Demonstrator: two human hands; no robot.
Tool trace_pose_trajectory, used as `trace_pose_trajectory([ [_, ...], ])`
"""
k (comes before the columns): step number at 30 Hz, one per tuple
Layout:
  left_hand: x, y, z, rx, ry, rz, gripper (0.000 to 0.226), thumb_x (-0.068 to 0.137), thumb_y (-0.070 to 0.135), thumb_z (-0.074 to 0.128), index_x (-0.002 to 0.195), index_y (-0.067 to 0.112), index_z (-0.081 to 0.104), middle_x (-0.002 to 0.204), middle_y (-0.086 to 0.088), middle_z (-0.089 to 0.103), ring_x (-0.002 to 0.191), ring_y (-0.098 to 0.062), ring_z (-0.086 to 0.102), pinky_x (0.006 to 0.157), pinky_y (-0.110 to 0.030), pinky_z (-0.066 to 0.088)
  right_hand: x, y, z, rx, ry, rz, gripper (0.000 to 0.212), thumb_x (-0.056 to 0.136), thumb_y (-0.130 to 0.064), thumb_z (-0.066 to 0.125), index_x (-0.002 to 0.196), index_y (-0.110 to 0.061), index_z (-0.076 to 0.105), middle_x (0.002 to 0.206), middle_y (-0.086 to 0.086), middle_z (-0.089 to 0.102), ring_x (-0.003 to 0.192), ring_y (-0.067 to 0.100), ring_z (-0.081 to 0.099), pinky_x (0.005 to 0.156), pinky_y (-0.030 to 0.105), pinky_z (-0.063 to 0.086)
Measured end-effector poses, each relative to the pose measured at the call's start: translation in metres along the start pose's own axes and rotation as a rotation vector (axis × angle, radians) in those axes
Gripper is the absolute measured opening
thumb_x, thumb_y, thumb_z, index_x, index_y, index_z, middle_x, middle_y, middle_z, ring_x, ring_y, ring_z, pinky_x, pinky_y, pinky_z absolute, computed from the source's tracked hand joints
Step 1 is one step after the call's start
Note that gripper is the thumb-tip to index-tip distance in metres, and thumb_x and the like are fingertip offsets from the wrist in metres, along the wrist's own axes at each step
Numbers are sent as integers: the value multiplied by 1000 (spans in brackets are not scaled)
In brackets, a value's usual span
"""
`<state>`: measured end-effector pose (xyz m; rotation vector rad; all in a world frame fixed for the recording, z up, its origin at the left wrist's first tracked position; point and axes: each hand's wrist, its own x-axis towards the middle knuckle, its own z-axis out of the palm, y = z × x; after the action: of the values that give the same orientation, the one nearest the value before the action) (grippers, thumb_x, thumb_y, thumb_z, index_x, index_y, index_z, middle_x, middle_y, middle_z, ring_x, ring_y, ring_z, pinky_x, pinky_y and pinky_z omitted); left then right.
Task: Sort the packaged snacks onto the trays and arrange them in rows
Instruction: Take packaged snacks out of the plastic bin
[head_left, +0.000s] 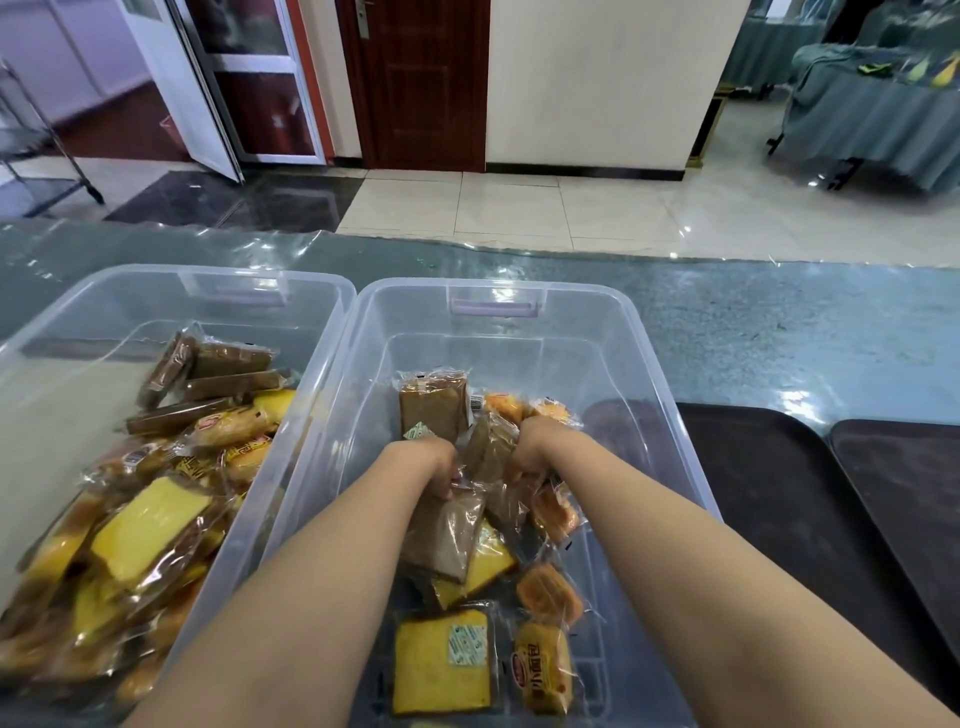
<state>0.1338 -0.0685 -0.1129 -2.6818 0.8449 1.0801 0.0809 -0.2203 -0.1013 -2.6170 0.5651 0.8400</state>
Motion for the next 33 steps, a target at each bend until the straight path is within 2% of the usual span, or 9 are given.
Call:
trace_pose_trajectory([
  [2, 1, -2, 1, 8, -1, -25, 40, 89, 28, 68, 125, 13, 62, 128, -6, 60, 113, -26, 59, 94, -33, 49, -1, -1, -3, 21, 7, 18, 40, 80, -26, 77, 113, -7, 65, 86, 3, 67, 77, 20, 69, 81, 37, 59],
  [6, 2, -2, 3, -4, -31, -57, 41, 89, 29, 68, 125, 10, 61, 127, -9, 60, 113, -29, 59, 97, -37, 49, -4, -3, -11, -50, -22, 24, 48, 83, -26, 73, 125, -6, 58, 108, 9, 69, 90, 24, 70, 85, 39, 58],
  [11, 1, 0, -1, 10, -19, -63, 43, 86, 29, 71, 124, 11, 61, 125, -8, 62, 108, -28, 60, 90, -36, 50, -11, -8, -25, -297, 17, 24, 26, 80, -32, 72, 96, -15, 60, 91, 2, 58, 90, 25, 60, 89, 40, 54],
  [15, -10, 9, -22, -38, -19, -34, 50, 80, 29, 78, 123, 10, 63, 123, -7, 63, 110, -28, 61, 95, -38, 51, -18, -7, -35, -339, -15, 41, 16, 87, -28, 66, 91, -17, 56, 81, 1, 56, 92, 27, 61, 92, 41, 52],
  [20, -39, 14, -61, -126, 84, 67, 36, 75, 30, 83, 105, 15, 68, 79, 5, 61, 75, -16, 57, 73, -27, 48, -29, -14, -40, -219, -25, 19, 11, 81, -19, 68, 88, -11, 70, 87, 2, 71, 68, 19, 65, 69, 29, 55],
  [23, -59, 13, -73, -108, 187, 88, 31, 76, 33, 82, 100, 18, 68, 81, 5, 61, 79, -16, 56, 72, -25, 43, -40, -9, -58, -85, -19, -13, 18, 82, -23, 65, 90, -9, 72, 70, 3, 70, 65, 21, 69, 73, 32, 58],
  [26, -77, 9, -80, -80, 303, 104, 23, 77, 34, 81, 86, 25, 61, 85, 6, 59, 83, -17, 56, 71, -24, 39, -58, 5, -81, 101, 19, -42, 20, 85, -25, 65, 89, -6, 66, 71, 8, 70, 73, 27, 71, 79, 41, 60],
  [29, -95, 8, -80, -53, 428, 71, 31, 76, 41, 80, 74, 26, 53, 82, 7, 58, 84, -19, 58, 69, -26, 39, -84, 19, -95, 218, 103, -98, 21, 84, -21, 66, 96, -5, 61, 76, 10, 74, 74, 25, 73, 74, 39, 61],
  [33, -124, 14, -66, -103, 549, 76, 25, 81, 42, 76, 87, 25, 58, 83, 8, 56, 83, -18, 54, 67, -28, 36, -117, 40, -73, 390, 362, -154, 27, 78, -29, 71, 91, -14, 52, 87, 7, 68, 74, 23, 68, 70, 40, 60],
])
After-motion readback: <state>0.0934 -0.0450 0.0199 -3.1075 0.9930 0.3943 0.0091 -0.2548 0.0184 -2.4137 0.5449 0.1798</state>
